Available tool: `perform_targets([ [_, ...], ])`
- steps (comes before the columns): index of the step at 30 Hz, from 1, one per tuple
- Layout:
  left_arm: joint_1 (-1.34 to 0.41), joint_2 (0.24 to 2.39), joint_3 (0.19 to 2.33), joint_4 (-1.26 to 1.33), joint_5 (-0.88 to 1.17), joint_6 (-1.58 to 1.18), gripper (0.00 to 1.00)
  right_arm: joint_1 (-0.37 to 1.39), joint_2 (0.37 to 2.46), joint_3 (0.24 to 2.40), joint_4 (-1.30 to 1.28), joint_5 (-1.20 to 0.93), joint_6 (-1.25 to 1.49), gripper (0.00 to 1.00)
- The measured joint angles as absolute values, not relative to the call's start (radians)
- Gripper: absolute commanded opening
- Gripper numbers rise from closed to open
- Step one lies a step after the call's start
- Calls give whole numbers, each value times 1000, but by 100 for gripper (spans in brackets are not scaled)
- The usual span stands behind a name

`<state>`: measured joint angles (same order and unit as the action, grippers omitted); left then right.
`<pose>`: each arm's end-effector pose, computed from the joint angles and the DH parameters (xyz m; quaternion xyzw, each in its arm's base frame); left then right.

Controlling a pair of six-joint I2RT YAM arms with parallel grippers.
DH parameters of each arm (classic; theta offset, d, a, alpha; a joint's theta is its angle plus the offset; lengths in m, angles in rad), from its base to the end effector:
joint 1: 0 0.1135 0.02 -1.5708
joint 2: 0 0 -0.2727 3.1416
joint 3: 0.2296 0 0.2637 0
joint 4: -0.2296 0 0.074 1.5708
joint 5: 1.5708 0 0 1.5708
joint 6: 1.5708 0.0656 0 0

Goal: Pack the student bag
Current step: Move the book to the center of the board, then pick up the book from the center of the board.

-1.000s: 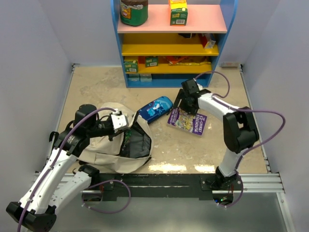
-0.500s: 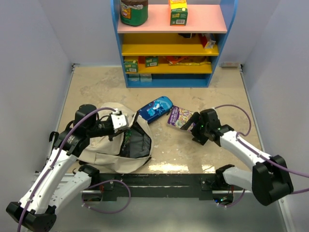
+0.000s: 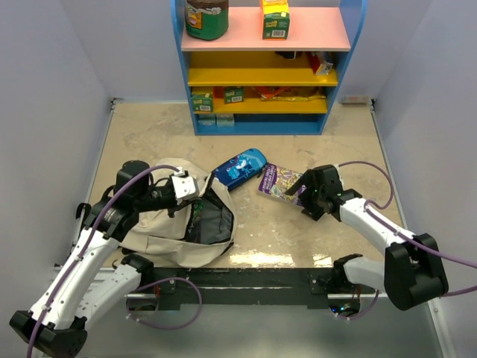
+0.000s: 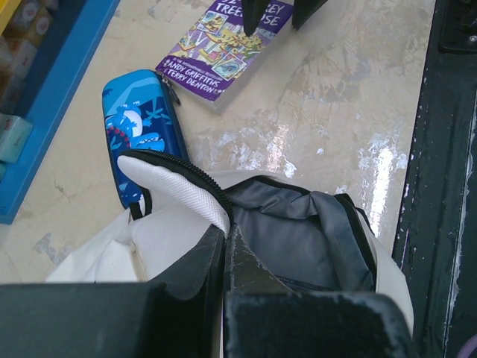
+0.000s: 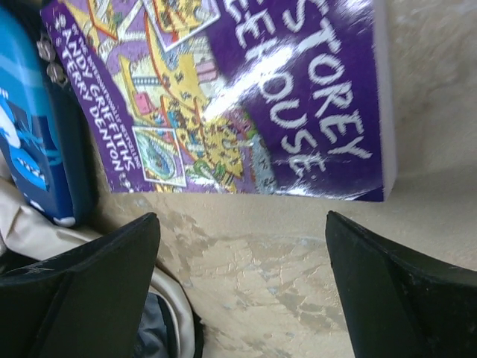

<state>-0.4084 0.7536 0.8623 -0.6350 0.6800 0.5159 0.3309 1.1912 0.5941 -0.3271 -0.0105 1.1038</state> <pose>0.1470 -0.1085 0.3248 0.5132 0.6572 -0.2634 0.4851 0.2354 0.0816 0.1606 0.3558 0.8789 0.2126 0.2361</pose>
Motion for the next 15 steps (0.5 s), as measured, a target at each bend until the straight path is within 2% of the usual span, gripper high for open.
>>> perform_targets([
  [9,-408,759,862,-635,683,516,0,207,1211,593,-350,29,1096,93],
  [15,-408,768,862,-633,689,515,0,195,1211,571,-373,70,1097,91],
])
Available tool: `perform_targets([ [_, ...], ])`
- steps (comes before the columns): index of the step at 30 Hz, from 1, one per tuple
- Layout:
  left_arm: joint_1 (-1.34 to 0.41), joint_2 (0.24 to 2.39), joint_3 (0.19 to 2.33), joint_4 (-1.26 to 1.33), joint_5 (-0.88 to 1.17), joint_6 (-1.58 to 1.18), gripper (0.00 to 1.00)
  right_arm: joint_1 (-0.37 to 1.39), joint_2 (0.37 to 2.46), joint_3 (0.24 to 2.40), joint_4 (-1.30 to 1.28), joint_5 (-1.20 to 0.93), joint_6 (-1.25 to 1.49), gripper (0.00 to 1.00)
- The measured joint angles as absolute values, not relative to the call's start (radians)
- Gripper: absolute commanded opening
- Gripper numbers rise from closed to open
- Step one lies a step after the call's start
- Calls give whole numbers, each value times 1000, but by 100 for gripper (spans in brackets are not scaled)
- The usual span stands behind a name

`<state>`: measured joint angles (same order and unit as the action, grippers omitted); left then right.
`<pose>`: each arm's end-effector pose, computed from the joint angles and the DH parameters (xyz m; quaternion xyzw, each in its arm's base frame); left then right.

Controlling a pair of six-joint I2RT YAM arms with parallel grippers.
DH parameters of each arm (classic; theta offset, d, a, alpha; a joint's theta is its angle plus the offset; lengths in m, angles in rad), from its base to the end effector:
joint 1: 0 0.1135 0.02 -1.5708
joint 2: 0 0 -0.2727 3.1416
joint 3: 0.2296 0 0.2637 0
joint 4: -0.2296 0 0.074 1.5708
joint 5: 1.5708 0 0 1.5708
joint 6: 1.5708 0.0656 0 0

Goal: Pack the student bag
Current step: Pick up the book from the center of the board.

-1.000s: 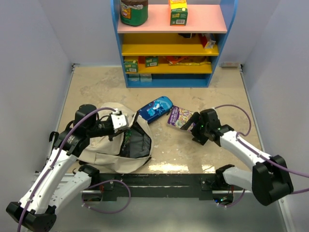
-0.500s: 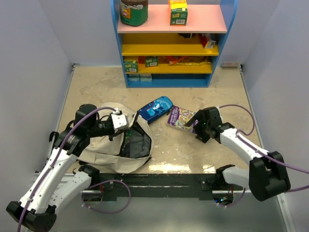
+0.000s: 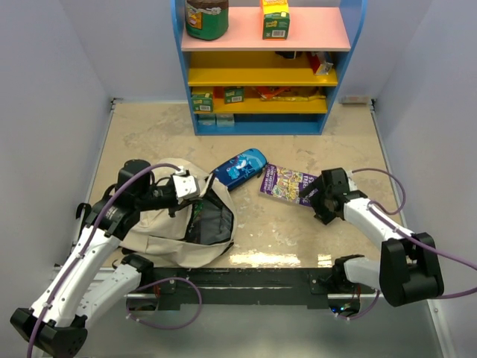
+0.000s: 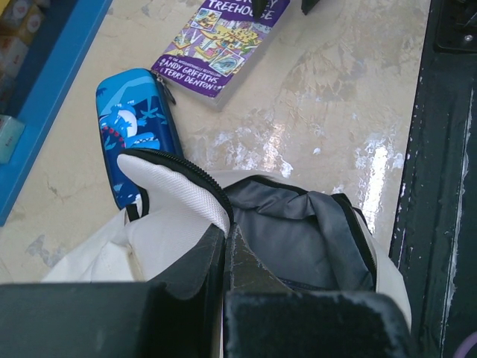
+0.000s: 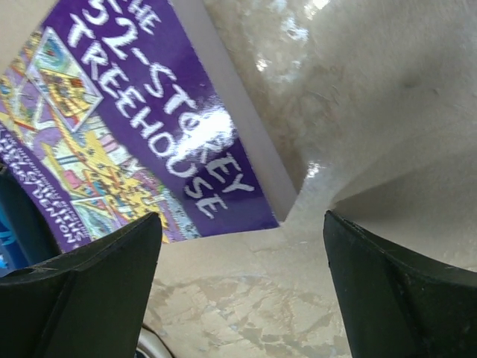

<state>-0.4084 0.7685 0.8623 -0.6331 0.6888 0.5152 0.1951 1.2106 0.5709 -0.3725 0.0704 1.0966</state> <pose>0.1495 -0.1101 0.3228 0.5139 0.6589 -0.2685 0.4792 0.2360 0.0419 0.1453 0.4272 0.8605 0.1388 0.2404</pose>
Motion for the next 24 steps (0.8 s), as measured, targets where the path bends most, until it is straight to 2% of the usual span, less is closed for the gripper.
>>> perform_targets([
  [4,-408,774,864,-633,693,515,0,195,1221,554,-349,73,1101,89],
  [7,-408,779,871,-634,693,516,0,194,1259,567,-304,73,1102,82],
  [11,-408,786,883,-639,693,516,0,194,1324,592,-241,73,1099,64],
  [15,-408,786,884,-640,696,516,0,194,1315,552,-166,79,1098,54],
  [18,-408,786,884,-640,701,516,0,193,1299,525,-142,84,1093,28],
  [19,-408,786,884,-640,701,516,0,193,1301,520,-140,86,1093,15],
  [22,-408,786,884,-640,704,516,0,189,1300,521,-107,79,1084,0],
  [24,-408,786,884,-640,706,516,0,189,1302,521,-99,75,1078,0],
])
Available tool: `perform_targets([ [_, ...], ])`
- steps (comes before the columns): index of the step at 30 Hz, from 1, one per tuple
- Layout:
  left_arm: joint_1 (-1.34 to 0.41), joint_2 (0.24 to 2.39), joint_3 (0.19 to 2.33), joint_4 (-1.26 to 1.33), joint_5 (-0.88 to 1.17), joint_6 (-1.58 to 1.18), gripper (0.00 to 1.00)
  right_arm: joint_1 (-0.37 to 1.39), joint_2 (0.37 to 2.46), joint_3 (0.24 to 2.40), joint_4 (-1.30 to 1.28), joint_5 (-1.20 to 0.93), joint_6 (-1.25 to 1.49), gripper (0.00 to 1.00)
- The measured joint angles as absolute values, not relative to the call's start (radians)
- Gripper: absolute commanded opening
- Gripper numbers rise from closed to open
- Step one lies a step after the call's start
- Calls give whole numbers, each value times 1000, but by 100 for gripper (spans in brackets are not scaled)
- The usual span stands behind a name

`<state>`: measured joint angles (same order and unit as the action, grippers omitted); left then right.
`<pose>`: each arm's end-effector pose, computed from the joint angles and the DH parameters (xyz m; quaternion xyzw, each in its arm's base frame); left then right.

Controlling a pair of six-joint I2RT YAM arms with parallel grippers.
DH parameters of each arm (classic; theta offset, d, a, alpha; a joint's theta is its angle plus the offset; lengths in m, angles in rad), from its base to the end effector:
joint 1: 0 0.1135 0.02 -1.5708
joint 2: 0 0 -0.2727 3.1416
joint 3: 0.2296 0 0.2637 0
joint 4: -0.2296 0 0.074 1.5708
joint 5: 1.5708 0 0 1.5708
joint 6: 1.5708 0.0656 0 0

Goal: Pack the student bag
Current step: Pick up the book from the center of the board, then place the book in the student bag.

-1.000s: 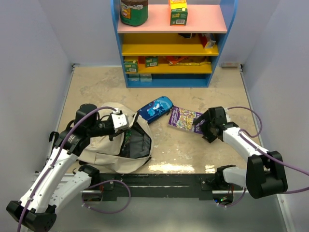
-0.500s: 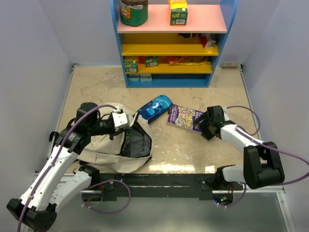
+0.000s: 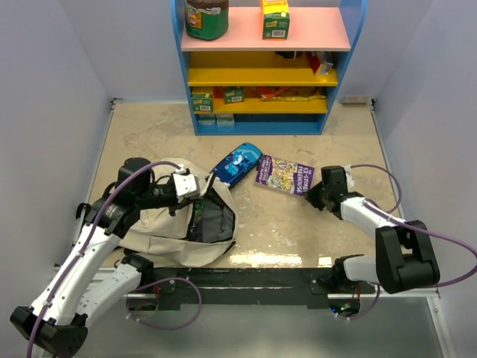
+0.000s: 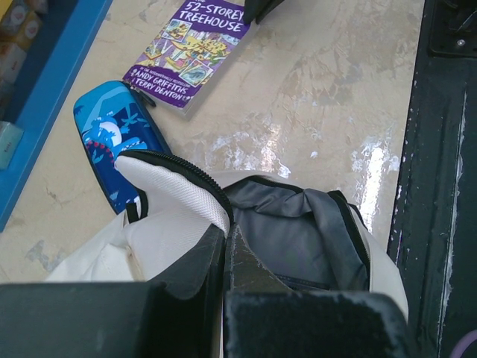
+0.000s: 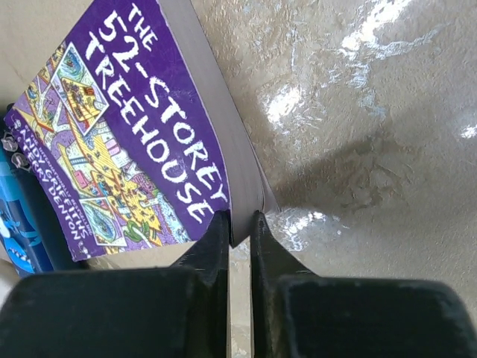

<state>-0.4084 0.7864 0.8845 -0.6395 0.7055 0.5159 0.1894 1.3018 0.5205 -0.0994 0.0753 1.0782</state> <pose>0.1513 -0.1118 0.3275 0.5164 0.6553 -0.2755 0.4775 0.2571 0.0443 0.1307 0.4158 0.8436 0.1716 0.2933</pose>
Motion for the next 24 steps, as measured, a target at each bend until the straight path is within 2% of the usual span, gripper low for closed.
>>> perform_targets([
  [5,-408,785,884,-643,708,516,0,192,1260,518,-118,75,1057,0],
  [9,-408,773,884,-654,708,516,0,220,1068,532,-245,90,1043,0],
  [12,-408,768,883,-655,708,516,0,254,968,648,-357,92,1024,0],
  [16,-408,765,872,-654,708,516,0,325,963,837,-420,91,999,0],
  [24,-408,717,834,-622,684,470,0,400,962,1039,-531,40,979,0],
])
